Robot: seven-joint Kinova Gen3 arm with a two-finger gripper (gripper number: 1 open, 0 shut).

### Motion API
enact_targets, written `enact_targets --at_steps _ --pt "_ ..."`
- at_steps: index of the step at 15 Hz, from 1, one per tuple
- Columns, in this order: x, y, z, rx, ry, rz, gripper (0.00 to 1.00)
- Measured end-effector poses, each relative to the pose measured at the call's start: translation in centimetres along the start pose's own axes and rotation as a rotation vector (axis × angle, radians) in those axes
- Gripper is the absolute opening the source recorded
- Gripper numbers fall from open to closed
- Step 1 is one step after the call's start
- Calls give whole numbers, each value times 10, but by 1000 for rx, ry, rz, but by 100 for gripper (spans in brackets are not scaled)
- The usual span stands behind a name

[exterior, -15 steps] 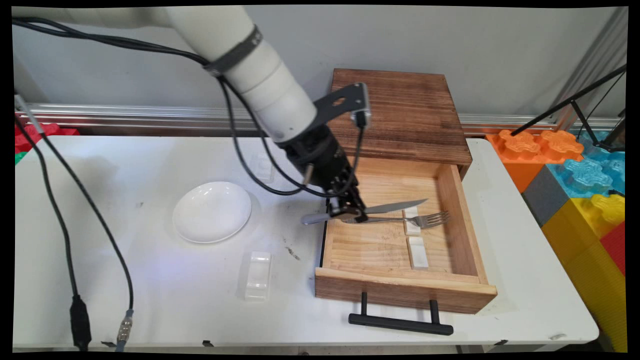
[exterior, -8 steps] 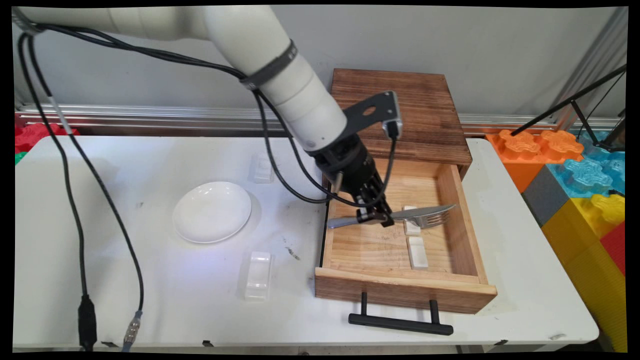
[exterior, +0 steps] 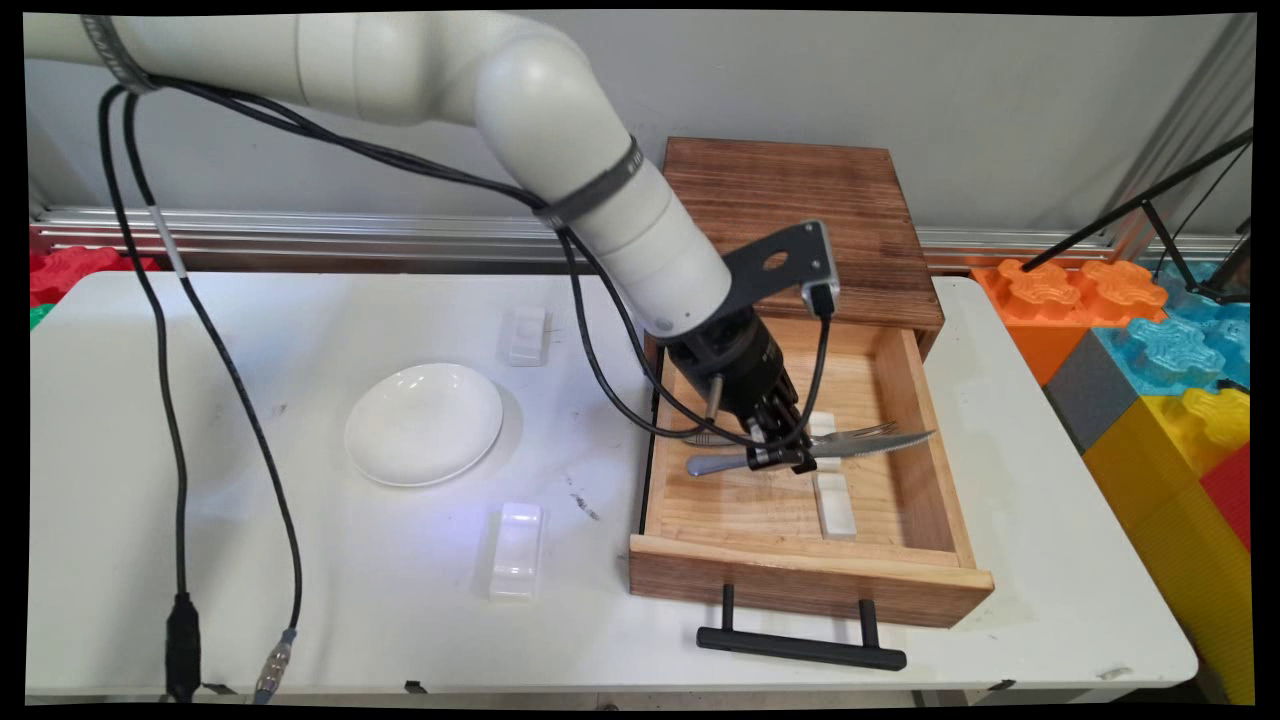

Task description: Place the picked object into the drawer

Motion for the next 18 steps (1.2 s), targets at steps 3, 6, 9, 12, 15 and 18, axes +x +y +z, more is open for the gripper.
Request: enact_targets --at_steps 3,6,9,12,15,18 --pt "-5 -2 13 6 -5 0 0" --pt "-10 -4 22 9 -10 0 0" --pt "-15 -5 33 8 -14 0 0" --pt "-20 -5 41 6 -18 0 0" --pt "-24 -6 51 7 -22 -2 0" --pt "-26 -6 59 6 -21 -5 0"
